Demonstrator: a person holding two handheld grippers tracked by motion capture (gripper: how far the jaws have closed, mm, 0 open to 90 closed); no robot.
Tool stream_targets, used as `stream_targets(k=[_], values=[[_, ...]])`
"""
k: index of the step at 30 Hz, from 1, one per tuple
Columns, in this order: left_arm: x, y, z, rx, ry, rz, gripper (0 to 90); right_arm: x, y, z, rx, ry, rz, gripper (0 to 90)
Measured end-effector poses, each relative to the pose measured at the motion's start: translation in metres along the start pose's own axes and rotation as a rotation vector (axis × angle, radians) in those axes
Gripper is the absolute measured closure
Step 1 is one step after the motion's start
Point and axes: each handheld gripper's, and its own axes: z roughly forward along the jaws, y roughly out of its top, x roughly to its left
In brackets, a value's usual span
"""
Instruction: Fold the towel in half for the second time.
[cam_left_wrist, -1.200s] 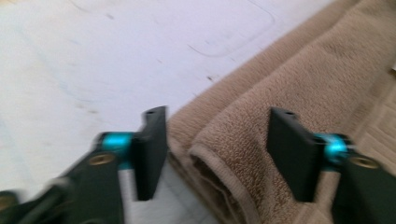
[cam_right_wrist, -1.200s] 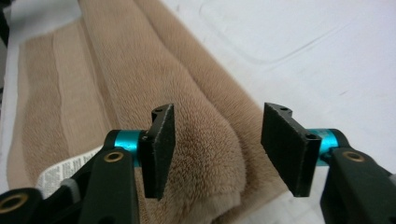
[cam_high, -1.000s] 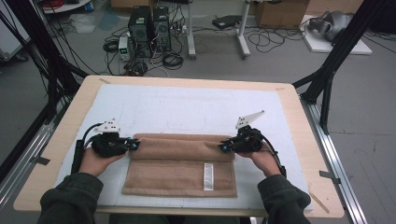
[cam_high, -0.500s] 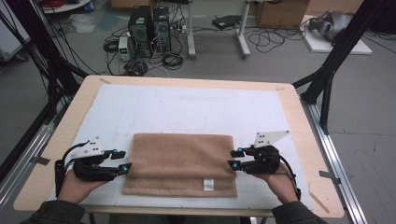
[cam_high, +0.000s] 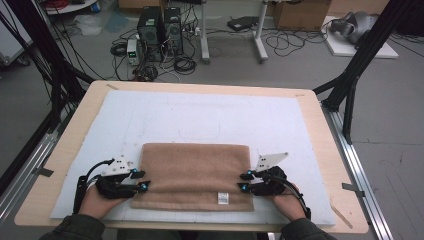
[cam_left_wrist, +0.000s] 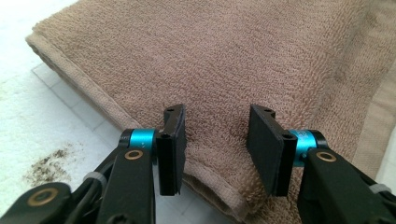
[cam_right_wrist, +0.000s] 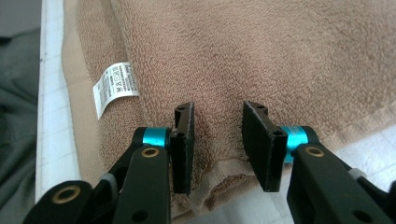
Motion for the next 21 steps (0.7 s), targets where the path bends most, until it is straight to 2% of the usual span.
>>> stream_targets(k=[2, 4, 6, 9, 12, 14, 17, 21], values=[[-0.004, 0.000, 0.002, 0.000, 0.012, 0.018, 64.8, 0.002, 0.000, 0.000, 0.006, -0.010, -0.004, 69.6], [-0.006, 0.001, 0.003, -0.005, 0.011, 0.023, 77.2, 0.004, 0.002, 0.001, 0.023, -0.025, -0.025, 78.8], [-0.003, 0.002, 0.002, -0.005, -0.001, 0.005, 83.6, 0.005, 0.006, 0.003, 0.044, -0.028, -0.046, 82.8], [-0.001, 0.004, -0.005, -0.033, 0.000, -0.018, 85.2, 0.008, 0.014, 0.000, 0.066, -0.036, -0.076, 84.5], [0.001, 0.012, -0.018, -0.058, -0.004, -0.024, 85.3, 0.010, 0.025, -0.012, 0.037, -0.033, -0.082, 84.6], [0.001, 0.018, -0.025, -0.067, 0.003, -0.014, 85.3, 0.013, 0.035, -0.024, 0.000, -0.029, -0.089, 84.5], [-0.002, 0.027, -0.036, -0.077, -0.003, -0.003, 85.2, 0.021, 0.047, -0.038, -0.007, -0.033, -0.128, 84.4], [-0.011, 0.026, -0.048, -0.074, -0.025, 0.009, 85.1, 0.033, 0.047, -0.048, -0.014, 0.005, -0.139, 84.4]])
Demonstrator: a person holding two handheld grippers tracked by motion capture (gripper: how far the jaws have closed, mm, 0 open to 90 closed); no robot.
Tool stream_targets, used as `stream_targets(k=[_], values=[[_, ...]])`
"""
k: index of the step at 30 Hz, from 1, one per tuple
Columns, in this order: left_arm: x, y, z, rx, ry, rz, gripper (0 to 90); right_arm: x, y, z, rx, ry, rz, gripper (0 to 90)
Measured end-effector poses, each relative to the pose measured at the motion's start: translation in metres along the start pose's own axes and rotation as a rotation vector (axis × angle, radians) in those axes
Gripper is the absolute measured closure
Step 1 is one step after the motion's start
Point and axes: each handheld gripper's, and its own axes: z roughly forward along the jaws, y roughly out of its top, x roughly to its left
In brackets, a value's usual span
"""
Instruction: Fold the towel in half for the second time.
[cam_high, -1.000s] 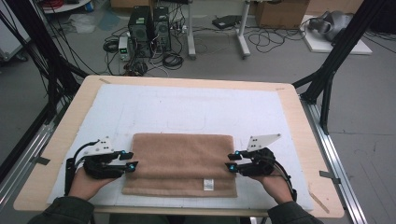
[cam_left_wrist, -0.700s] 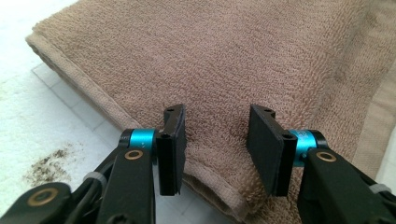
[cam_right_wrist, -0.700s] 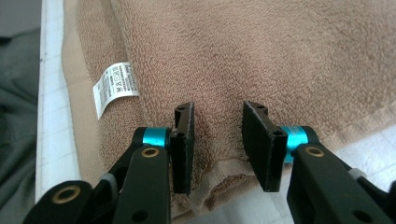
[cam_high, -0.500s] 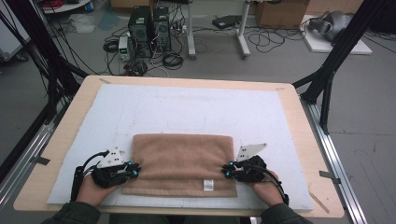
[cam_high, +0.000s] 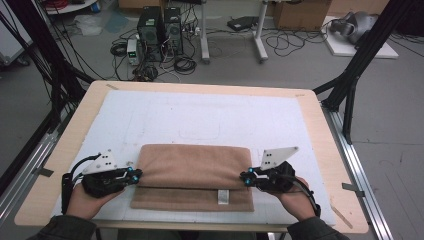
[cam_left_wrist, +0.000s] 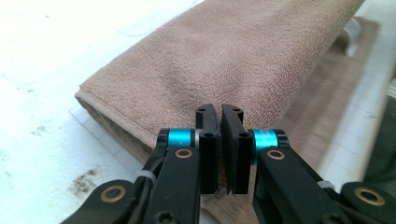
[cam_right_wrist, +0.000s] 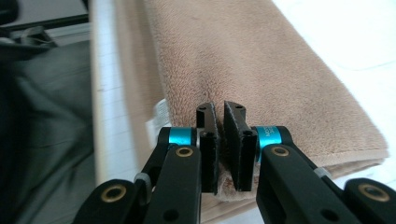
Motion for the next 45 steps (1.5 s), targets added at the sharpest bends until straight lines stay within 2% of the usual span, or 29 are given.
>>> stream_targets(k=[2, 4, 7, 10, 13, 15, 16, 18, 20, 25, 27, 29, 30, 32, 34, 37, 38, 41, 42, 44, 45], values=[[-0.007, -0.009, -0.001, 0.021, -0.038, -0.015, 85.0, 0.007, -0.007, -0.001, 0.009, 0.040, 0.008, 84.3], [-0.013, -0.019, 0.002, 0.037, -0.052, -0.013, 84.7, 0.012, -0.017, 0.002, 0.019, 0.077, 0.027, 84.1], [-0.020, -0.038, 0.015, 0.090, -0.056, -0.011, 82.7, 0.012, -0.038, 0.018, 0.052, 0.110, 0.064, 83.5], [-0.021, -0.045, 0.018, 0.072, -0.060, -0.031, 78.8, 0.010, -0.054, 0.032, 0.060, 0.158, 0.127, 77.8], [-0.016, -0.039, 0.012, 0.042, -0.041, -0.031, 69.9, 0.008, -0.052, 0.026, 0.006, 0.150, 0.139, 69.7], [-0.013, -0.033, 0.007, 0.007, -0.007, -0.017, 66.4, 0.003, -0.050, 0.019, -0.041, 0.115, 0.146, 60.8], [-0.012, -0.030, 0.006, -0.008, 0.004, -0.021, 65.8, 0.000, -0.049, 0.018, -0.054, 0.112, 0.158, 57.5], [-0.007, -0.025, 0.006, -0.020, 0.023, -0.027, 60.8, -0.007, -0.047, 0.017, -0.063, 0.069, 0.157, 54.8], [0.000, -0.021, 0.009, -0.029, 0.042, -0.028, 59.5, -0.015, -0.044, 0.016, -0.075, 0.044, 0.166, 50.8], [0.019, -0.014, 0.022, -0.072, 0.102, -0.045, 54.0, -0.036, -0.032, 0.018, -0.068, -0.045, 0.169, 43.4], [0.027, -0.011, 0.027, -0.082, 0.119, -0.072, 51.0, -0.045, -0.028, 0.020, -0.066, -0.078, 0.175, 41.5], [0.035, -0.006, 0.032, -0.074, 0.139, -0.082, 49.6, -0.055, -0.026, 0.022, -0.064, -0.112, 0.177, 40.6], [0.039, -0.004, 0.034, -0.079, 0.135, -0.092, 48.5, -0.059, -0.027, 0.023, -0.055, -0.130, 0.169, 40.4], [0.045, 0.003, 0.041, -0.078, 0.150, -0.085, 48.3, -0.069, -0.029, 0.026, -0.077, -0.158, 0.205, 38.3], [0.051, 0.010, 0.049, -0.061, 0.139, -0.094, 44.9, -0.077, -0.031, 0.030, -0.089, -0.170, 0.223, 37.7], [0.056, 0.016, 0.061, -0.030, 0.176, -0.083, 38.2, -0.086, -0.034, 0.039, -0.092, -0.176, 0.229, 34.3], [0.057, 0.015, 0.065, -0.028, 0.175, -0.096, 35.4, -0.088, -0.035, 0.042, -0.083, -0.183, 0.228, 33.8], [0.062, 0.011, 0.075, 0.029, 0.176, -0.109, 34.3, -0.093, -0.038, 0.051, -0.074, -0.176, 0.240, 33.9], [0.064, 0.008, 0.077, 0.045, 0.167, -0.123, 34.2, -0.094, -0.039, 0.054, -0.059, -0.175, 0.235, 34.3], [0.065, 0.002, 0.081, 0.070, 0.176, -0.134, 36.1, -0.095, -0.042, 0.061, -0.020, -0.154, 0.225, 37.3], [0.066, -0.001, 0.083, 0.076, 0.164, -0.159, 36.9, -0.095, -0.043, 0.063, -0.010, -0.139, 0.229, 39.4]])
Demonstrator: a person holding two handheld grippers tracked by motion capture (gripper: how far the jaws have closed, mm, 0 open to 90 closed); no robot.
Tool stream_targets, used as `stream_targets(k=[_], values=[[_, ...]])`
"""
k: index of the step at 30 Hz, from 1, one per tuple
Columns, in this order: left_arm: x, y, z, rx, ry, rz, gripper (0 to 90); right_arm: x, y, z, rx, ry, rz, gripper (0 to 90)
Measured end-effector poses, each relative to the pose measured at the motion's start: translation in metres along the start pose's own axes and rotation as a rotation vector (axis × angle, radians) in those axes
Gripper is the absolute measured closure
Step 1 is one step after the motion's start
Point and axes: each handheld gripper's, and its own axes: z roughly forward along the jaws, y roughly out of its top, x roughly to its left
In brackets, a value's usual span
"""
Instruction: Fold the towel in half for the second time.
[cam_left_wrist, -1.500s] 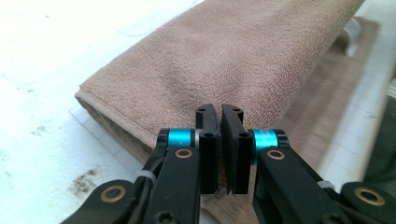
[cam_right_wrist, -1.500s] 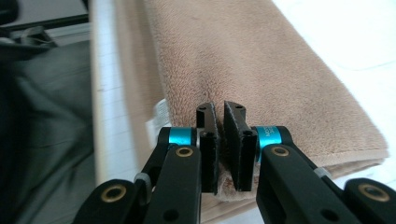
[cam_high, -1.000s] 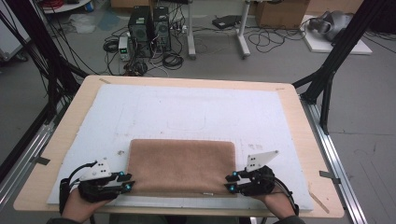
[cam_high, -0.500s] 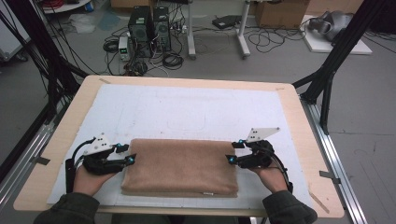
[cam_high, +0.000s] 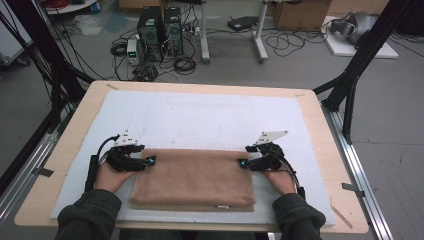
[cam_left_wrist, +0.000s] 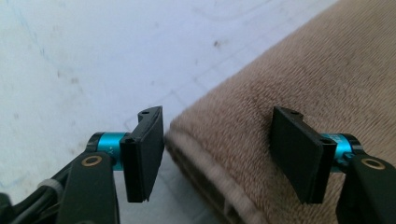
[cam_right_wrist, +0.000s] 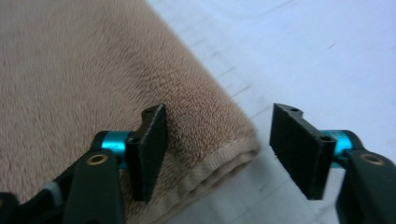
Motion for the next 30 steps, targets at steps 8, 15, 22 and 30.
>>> stream_targets(k=[8, 15, 22, 30], values=[[0.001, -0.011, -0.002, -0.051, -0.068, -0.050, 61.1, 0.005, -0.001, 0.000, 0.008, 0.071, 0.007, 66.5], [-0.005, -0.009, -0.004, -0.049, -0.059, -0.018, 73.5, 0.010, 0.003, -0.003, 0.028, 0.044, -0.031, 74.1], [-0.011, 0.008, -0.012, -0.098, 0.007, 0.006, 76.6, 0.005, 0.014, -0.012, 0.003, 0.030, -0.027, 76.5], [0.002, 0.045, -0.013, -0.128, 0.062, 0.016, 76.6, -0.009, 0.052, -0.022, -0.006, -0.045, -0.076, 76.6]])
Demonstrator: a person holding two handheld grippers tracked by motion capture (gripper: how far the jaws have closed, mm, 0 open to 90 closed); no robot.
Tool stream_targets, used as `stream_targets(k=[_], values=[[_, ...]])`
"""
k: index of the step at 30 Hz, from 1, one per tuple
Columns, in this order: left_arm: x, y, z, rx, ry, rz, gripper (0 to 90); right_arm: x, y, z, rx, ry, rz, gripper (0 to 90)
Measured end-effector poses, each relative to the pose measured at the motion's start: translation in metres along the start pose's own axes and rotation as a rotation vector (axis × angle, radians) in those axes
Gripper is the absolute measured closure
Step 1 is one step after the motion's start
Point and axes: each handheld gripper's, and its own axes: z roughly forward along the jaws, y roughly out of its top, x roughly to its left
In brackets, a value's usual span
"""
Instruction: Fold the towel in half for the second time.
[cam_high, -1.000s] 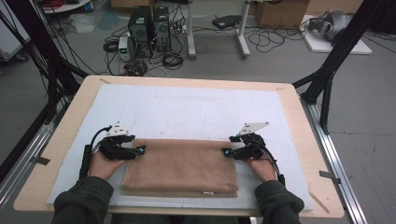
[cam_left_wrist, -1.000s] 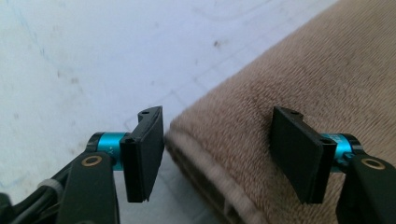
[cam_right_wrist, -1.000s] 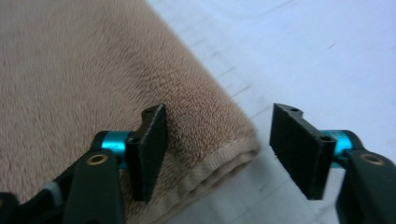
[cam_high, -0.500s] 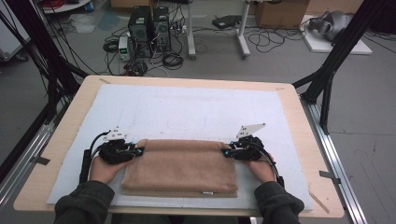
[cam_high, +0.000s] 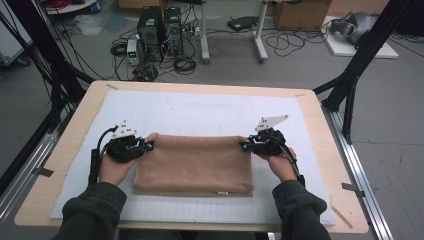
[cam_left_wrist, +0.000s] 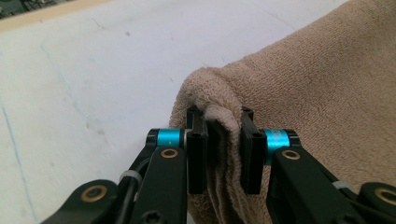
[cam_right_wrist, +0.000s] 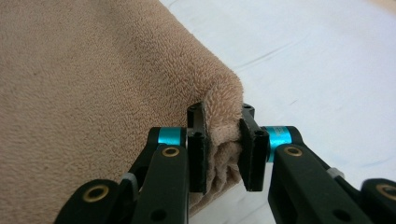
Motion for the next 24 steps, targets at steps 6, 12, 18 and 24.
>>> stream_targets(k=[6, 12, 18, 24], values=[[0.016, 0.035, 0.009, -0.041, 0.055, 0.009, 76.8, -0.026, 0.034, -0.002, -0.013, -0.058, 0.003, 76.8], [0.040, 0.057, 0.026, -0.060, 0.173, -0.050, 55.9, -0.055, 0.050, 0.006, -0.115, -0.120, 0.101, 57.3], [0.041, 0.034, 0.027, 0.043, 0.110, -0.040, 50.6, -0.055, 0.031, 0.018, -0.048, -0.084, 0.160, 52.3], [0.019, 0.003, 0.019, 0.083, 0.015, 0.035, 71.8, -0.029, 0.018, 0.022, -0.015, 0.017, 0.117, 75.3]])
